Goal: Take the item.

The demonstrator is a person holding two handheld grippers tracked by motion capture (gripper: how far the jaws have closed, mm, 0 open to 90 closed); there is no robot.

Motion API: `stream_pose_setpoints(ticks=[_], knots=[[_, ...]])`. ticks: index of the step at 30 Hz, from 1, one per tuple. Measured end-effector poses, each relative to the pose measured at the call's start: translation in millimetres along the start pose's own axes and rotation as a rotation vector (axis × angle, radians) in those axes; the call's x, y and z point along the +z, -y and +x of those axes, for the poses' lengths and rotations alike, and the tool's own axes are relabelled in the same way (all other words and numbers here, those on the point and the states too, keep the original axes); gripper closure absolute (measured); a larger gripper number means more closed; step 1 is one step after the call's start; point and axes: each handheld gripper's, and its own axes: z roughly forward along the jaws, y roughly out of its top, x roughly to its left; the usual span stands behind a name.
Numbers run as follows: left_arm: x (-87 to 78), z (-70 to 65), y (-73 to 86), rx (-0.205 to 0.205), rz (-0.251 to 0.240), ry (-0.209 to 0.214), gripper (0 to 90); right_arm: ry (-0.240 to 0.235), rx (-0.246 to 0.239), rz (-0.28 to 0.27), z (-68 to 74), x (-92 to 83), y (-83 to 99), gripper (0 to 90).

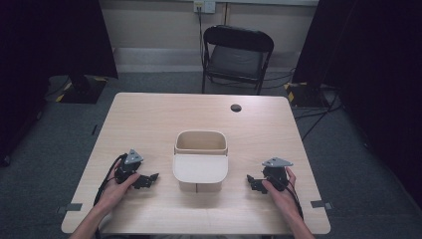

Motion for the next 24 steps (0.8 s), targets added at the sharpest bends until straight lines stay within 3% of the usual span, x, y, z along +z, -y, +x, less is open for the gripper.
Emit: stream_pose_setpoints(ticks=[24], knots=[[0.0, 0.0, 0.0, 0.0, 0.0, 0.0, 6.9, -0.009, 0.023, -0.009, -1.5, -6.5, -2.4, 14.5]])
